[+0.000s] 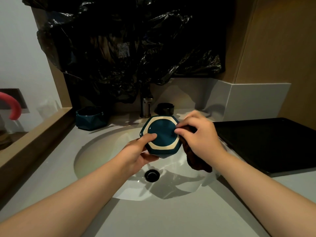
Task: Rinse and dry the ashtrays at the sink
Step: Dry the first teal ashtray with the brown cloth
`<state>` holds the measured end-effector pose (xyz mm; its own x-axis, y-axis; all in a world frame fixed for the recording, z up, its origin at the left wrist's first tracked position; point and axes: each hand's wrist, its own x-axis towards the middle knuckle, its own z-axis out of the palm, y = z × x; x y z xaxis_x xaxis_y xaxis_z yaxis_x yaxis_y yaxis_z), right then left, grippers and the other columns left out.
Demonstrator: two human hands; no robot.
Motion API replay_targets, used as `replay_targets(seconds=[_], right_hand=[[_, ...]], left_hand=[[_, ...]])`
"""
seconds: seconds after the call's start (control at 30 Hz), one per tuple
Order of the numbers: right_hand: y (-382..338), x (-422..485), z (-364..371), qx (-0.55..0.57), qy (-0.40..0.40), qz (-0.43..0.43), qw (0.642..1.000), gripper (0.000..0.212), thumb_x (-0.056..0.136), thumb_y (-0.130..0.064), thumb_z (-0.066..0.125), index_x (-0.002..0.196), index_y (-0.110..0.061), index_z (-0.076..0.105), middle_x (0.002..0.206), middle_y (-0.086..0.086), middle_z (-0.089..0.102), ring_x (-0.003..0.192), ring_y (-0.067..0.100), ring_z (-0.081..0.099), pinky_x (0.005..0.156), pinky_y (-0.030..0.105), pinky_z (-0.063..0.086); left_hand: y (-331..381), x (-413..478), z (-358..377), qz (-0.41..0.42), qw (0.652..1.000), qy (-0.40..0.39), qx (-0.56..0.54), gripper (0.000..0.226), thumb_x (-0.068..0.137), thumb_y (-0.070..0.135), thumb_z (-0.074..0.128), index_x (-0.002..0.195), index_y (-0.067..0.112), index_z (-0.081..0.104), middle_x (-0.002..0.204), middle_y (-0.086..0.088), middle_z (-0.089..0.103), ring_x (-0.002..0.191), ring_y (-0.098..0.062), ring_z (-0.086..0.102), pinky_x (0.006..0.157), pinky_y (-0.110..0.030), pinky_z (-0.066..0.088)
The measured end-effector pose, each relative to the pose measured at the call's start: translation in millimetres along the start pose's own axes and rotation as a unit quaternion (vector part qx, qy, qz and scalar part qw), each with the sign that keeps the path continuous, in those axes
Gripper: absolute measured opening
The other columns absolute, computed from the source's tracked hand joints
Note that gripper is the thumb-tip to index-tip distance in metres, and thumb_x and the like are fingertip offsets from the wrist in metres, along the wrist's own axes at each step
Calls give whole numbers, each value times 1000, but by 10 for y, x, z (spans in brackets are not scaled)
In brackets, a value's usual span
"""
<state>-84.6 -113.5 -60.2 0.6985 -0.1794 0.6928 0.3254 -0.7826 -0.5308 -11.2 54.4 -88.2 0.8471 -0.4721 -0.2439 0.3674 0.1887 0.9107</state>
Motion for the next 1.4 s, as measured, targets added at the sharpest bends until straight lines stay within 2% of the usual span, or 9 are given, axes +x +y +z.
replay_targets(seconds=[0.23,0.5,0.7,0.87,0.97,1.07,1.17,1.27,1.4], right_hand=[[-137,-111,225,-144,-53,-227,962,8,79,-15,69,81,-7,68,84,5,59,76,22,57,57,36,52],[35,-3,134,-123,14,-79,989,8,81,-15,70,82,-7,71,89,3,58,80,19,56,70,36,51],[35,9,181,-201,-55,-132,969,9,77,-15,71,77,-7,68,86,5,59,78,25,58,56,38,51],[63,18,65,-209,-107,-76,969,11,84,-20,68,88,-11,71,98,0,57,90,20,55,74,36,48],[55,-18,20,-133,-181,-26,974,9,84,-23,68,87,-15,72,93,-9,54,88,13,54,79,25,43],[80,58,-53,-17,-96,109,989,8,83,-19,70,76,-19,70,84,-9,59,82,6,55,74,16,40],[215,123,-127,88,-36,304,948,12,84,-23,69,77,-14,70,79,2,68,78,16,63,68,21,47],[303,121,-148,209,-67,513,830,36,84,-35,68,100,-3,66,92,15,70,83,27,66,74,32,53],[305,145,-120,289,-153,571,753,67,80,-64,56,97,0,64,92,19,72,85,31,69,85,41,53]], left_hand=[[21,-13,9,-11,997,28,-74,38,87,20,66,120,4,55,114,-21,62,97,-35,66,70,-39,55],[-17,13,27,-29,999,26,-12,32,86,21,67,114,8,56,114,-15,62,99,-32,63,69,-39,54],[-51,44,11,4,994,7,109,30,86,22,68,112,7,63,106,-13,72,99,-35,67,88,-44,55],[-60,36,35,25,994,53,92,32,83,21,71,110,6,63,102,-16,72,91,-33,68,76,-41,57],[-8,68,-29,34,994,80,71,36,82,21,73,113,8,61,101,-13,72,91,-30,70,79,-41,58],[18,93,-33,85,981,107,141,40,77,24,78,112,14,61,100,-6,72,91,-25,70,80,-39,59],[32,28,-28,223,895,145,358,46,71,27,82,107,30,53,101,10,64,93,-13,62,82,-28,54],[42,-78,-32,391,758,119,508,59,68,21,82,119,28,53,103,15,55,93,-10,54,79,-24,48],[-9,6,-82,592,568,42,570,70,54,14,90,111,20,49,101,-5,65,92,-18,60,65,-28,56]])
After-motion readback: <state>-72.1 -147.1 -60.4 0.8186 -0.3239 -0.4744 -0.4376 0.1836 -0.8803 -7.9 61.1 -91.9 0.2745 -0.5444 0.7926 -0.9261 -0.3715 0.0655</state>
